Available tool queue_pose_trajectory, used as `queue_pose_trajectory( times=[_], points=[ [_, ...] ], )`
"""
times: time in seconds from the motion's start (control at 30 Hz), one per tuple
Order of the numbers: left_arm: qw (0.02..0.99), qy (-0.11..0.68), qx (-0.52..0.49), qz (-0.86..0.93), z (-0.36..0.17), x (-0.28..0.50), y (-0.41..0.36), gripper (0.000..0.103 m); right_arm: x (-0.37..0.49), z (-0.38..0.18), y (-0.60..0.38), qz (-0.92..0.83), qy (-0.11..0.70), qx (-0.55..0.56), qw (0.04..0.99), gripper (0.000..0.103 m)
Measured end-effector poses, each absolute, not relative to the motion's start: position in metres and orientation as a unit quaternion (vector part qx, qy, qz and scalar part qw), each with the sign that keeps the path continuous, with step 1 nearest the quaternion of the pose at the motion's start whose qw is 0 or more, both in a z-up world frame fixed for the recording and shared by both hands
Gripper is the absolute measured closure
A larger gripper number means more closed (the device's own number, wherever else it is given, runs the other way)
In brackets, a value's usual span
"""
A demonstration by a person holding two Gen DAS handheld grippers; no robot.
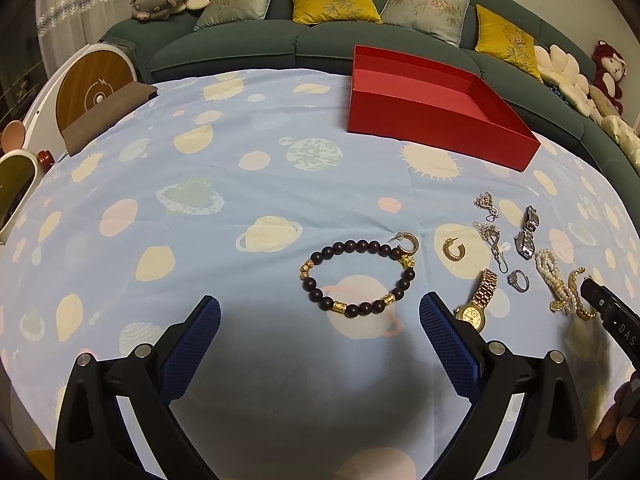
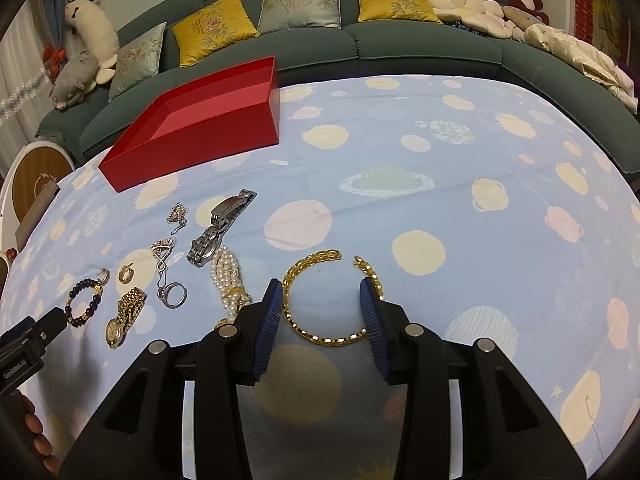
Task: Organize jewelry
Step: 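Move the right tool to the gold cuff bangle and close on it, then lift the bangle toward the red tray with the right tool while the left tool grasps the gold watch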
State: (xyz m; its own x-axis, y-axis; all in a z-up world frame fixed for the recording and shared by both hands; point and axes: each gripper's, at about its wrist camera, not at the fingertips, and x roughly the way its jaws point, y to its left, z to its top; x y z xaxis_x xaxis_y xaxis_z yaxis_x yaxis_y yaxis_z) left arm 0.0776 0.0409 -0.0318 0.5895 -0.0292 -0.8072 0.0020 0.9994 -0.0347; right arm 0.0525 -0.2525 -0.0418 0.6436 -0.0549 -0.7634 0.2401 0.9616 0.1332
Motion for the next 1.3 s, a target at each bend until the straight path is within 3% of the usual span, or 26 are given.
queue_pose_trajectory(
  times=[0.07,0.63,0.97,1.03,1.23,1.3],
  points=[
    [0.891,0.454,-0.016,-0.01,-0.032,0.078,0.041,0.006,0.051,-0.043,-0.255,-0.086,0.415,0.113,0.899,0.044],
    [0.889,0.456,-0.013,-0.036,-0.033,0.076,0.026,0.006,0.053,-0.051,-0.248,-0.086,0.423,0.088,0.898,0.048],
    [0.879,0.461,0.002,-0.118,-0.04,0.08,-0.029,0.006,0.045,-0.039,-0.256,-0.084,0.414,0.102,0.901,0.048],
    [0.879,0.458,0.009,-0.13,-0.042,0.083,-0.038,0.022,0.044,-0.039,-0.259,-0.084,0.415,0.105,0.9,0.048],
    [0.878,0.461,0.028,-0.127,-0.053,0.09,-0.053,0.038,0.038,-0.041,-0.267,-0.083,0.417,0.109,0.899,0.048],
    [0.882,0.453,0.037,-0.125,-0.053,0.088,-0.056,0.048,0.037,-0.041,-0.269,-0.082,0.417,0.109,0.899,0.048]
  ],
)
